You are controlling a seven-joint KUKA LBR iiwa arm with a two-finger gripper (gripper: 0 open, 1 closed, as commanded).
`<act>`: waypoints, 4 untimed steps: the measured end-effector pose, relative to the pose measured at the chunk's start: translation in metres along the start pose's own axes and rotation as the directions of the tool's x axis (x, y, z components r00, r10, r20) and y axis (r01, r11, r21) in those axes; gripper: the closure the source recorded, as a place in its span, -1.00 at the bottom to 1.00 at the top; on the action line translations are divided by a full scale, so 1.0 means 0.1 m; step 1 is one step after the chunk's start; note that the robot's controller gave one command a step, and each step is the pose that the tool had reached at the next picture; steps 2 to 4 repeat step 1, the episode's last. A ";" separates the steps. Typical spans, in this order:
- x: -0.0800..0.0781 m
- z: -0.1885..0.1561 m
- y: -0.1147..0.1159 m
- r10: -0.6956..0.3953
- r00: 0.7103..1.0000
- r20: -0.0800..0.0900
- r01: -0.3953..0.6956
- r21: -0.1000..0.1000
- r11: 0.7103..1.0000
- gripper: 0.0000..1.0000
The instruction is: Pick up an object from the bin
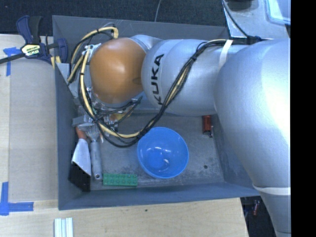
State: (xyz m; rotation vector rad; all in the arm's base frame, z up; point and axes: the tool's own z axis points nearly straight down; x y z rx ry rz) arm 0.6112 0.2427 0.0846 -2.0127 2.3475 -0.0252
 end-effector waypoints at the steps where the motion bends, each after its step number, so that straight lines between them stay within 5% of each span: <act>1: 0.04 -0.20 0.02 -0.004 1.000 -0.015 0.004 -0.012 1.000 1.00; 4: 0.04 -0.20 0.02 -0.004 1.000 -0.015 0.004 -0.012 1.000 1.00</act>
Offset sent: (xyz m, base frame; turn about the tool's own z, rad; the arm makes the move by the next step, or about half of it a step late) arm -0.0023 -0.0033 0.0245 -0.0046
